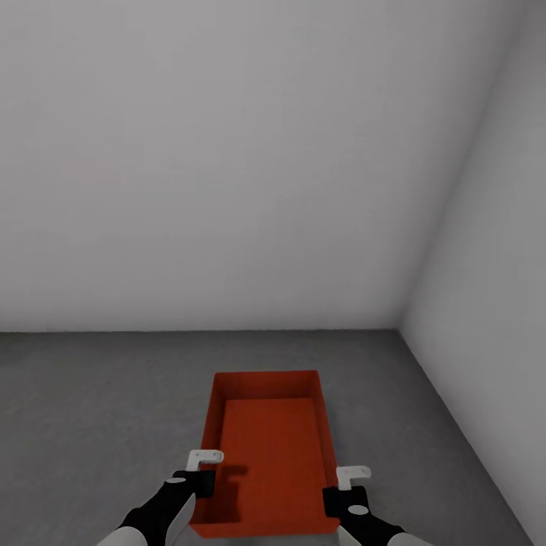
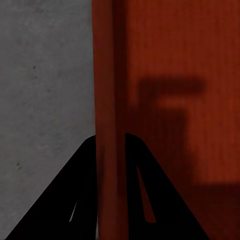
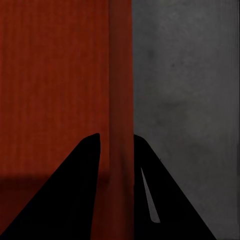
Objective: Move the two storage containers from the living room to the garage. In the garage, place one container on the floor and stack the other container on top of it (either order is fine).
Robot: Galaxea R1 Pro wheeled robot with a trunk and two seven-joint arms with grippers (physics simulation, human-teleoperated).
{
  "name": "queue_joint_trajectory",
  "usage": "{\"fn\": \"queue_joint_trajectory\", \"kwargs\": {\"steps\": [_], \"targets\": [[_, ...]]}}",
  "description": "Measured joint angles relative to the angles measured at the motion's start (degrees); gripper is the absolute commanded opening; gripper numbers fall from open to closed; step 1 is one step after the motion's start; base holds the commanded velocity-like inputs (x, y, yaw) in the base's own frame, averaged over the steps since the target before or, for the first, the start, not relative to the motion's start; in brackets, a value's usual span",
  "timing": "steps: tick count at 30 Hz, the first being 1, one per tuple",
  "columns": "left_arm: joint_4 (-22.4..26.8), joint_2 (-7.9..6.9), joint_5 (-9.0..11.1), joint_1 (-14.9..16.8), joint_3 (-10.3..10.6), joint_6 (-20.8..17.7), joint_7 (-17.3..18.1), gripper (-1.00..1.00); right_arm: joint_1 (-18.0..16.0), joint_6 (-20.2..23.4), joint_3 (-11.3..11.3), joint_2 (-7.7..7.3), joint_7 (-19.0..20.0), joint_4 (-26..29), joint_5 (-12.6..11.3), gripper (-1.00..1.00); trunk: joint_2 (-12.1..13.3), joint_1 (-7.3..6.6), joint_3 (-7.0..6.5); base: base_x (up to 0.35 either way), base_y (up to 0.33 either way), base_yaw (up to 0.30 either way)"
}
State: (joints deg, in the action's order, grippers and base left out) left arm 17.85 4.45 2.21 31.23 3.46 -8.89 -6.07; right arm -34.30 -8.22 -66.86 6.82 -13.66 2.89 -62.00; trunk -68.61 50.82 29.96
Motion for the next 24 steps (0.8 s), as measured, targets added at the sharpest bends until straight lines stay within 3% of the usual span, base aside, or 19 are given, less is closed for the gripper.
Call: {"fn": "queue_joint_trajectory", "kwargs": {"steps": [5,13,24], "targets": [[0.0,0.07,-0.2,0.0,-0.1,0.0,0.0,-1.00,0.0,0.0,0.0,-0.06,0.1,0.0,0.0,-1.00,0.0,0.00,0.00,0.000,0.000,-0.237],[0.0,0.00,0.0,0.0,0.0,0.0,0.0,-1.00,0.0,0.0,0.0,0.00,0.0,0.0,0.0,-1.00,0.0,0.00,0.00,0.000,0.000,-0.023],[0.0,0.00,0.0,0.0,0.0,0.0,0.0,-1.00,0.0,0.0,0.0,0.00,0.0,0.0,0.0,-1.00,0.0,0.00,0.00,0.000,0.000,0.124]]}}
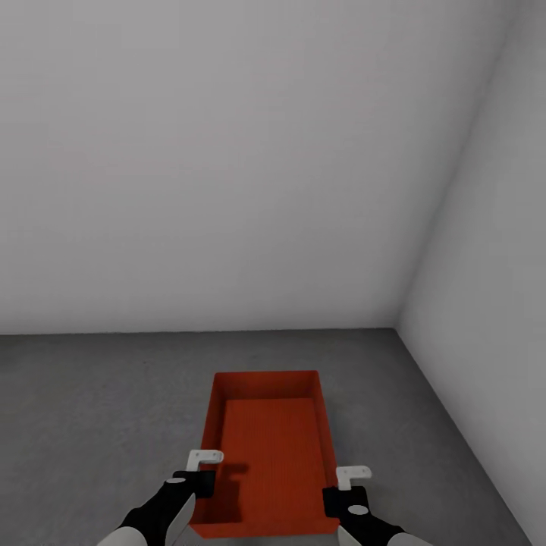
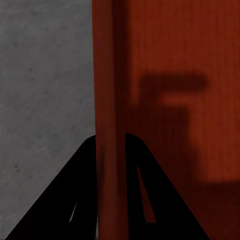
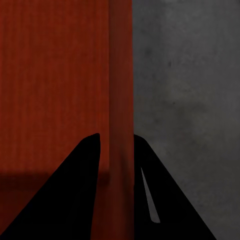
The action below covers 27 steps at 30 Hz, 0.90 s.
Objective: Move the two storage containers from the living room to the garage. In the garage, place one container on the floor and stack the other container on top of it (either order is fine).
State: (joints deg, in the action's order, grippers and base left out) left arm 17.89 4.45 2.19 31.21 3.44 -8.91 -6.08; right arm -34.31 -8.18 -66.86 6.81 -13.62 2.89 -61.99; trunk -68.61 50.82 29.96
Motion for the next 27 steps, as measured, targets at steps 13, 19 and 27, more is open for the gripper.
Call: {"fn": "queue_joint_trajectory", "kwargs": {"steps": [13,19,27], "targets": [[0.0,0.00,0.0,0.0,0.0,0.0,0.0,-1.00,0.0,0.0,0.0,0.00,0.0,0.0,0.0,-1.00,0.0,0.00,0.23,0.000,0.000,0.016],[0.0,0.00,0.0,0.0,0.0,0.0,0.0,-1.00,0.0,0.0,0.0,0.00,0.0,0.0,0.0,-1.00,0.0,0.00,0.48,0.000,0.000,0.000],[0.1,-0.01,0.0,0.0,0.0,0.0,0.0,-1.00,0.0,-0.1,0.0,0.00,0.0,0.0,0.0,-1.00,0.0,0.00,0.50,0.000,0.000,0.000]]}}
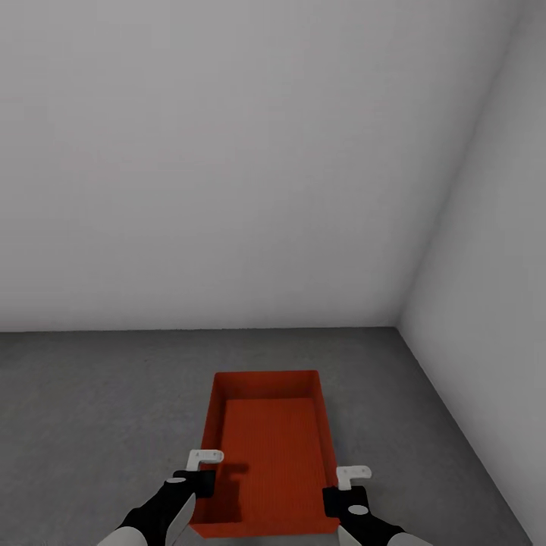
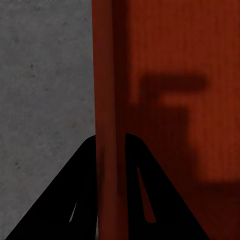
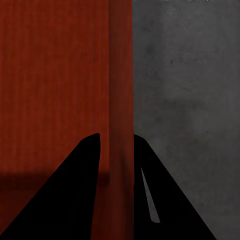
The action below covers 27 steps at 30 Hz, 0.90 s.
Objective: Move the two storage containers from the living room to the garage. In the garage, place one container on the floor and stack the other container on top of it (either order is fine).
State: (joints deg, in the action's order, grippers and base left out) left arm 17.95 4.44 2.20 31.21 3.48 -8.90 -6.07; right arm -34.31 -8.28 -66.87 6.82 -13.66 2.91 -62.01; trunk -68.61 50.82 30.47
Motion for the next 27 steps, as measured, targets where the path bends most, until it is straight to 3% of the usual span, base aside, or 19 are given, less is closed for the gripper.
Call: {"fn": "queue_joint_trajectory", "kwargs": {"steps": [27], "targets": [[0.5,0.05,0.1,0.0,0.2,0.1,-0.2,-1.00,0.0,-0.6,-0.1,-0.18,0.0,0.2,-0.2,-1.00,0.0,0.00,0.00,0.000,0.000,0.000]]}}
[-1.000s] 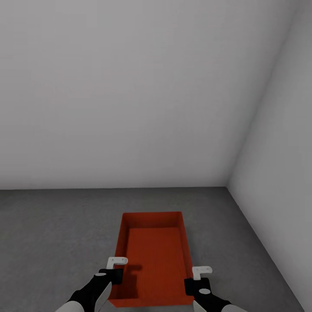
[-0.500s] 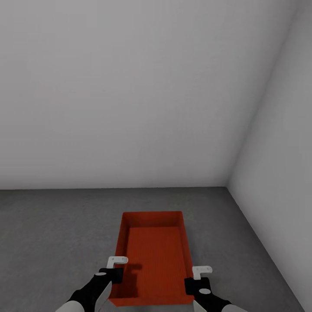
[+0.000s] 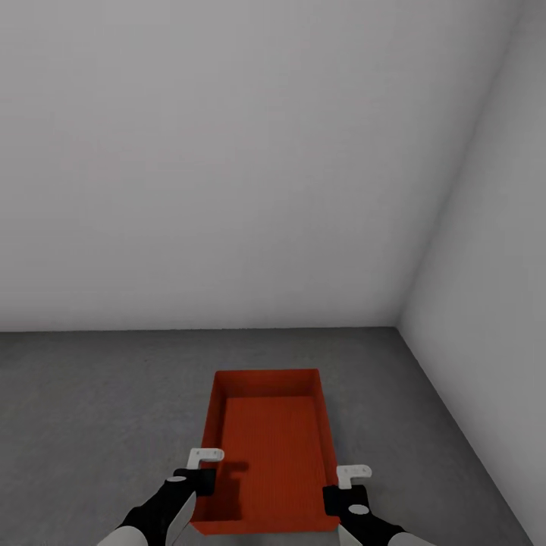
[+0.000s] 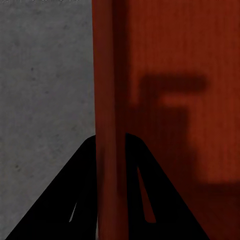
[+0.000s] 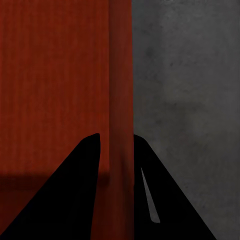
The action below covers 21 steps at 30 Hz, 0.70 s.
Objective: Move the two storage containers from the living room to the garage. In the garage, place one container on the floor and stack the other container on top of it (either order is fine).
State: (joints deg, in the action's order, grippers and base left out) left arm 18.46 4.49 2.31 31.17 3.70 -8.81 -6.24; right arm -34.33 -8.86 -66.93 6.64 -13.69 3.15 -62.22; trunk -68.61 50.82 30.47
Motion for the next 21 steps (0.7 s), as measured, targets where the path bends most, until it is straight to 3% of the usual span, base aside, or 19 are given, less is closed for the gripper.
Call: {"fn": "queue_joint_trajectory", "kwargs": {"steps": [15,21], "targets": [[-0.1,-0.06,0.0,0.0,0.0,0.0,0.1,-1.00,0.0,0.0,0.0,0.07,-0.1,0.0,0.0,-1.00,-5.6,3.07,2.51,0.000,0.000,0.000],[0.0,-0.03,0.1,0.0,0.1,0.0,0.0,-1.00,0.0,0.0,0.0,0.00,-0.1,0.1,0.0,-1.00,-5.6,3.08,2.51,0.000,0.000,0.000]]}}
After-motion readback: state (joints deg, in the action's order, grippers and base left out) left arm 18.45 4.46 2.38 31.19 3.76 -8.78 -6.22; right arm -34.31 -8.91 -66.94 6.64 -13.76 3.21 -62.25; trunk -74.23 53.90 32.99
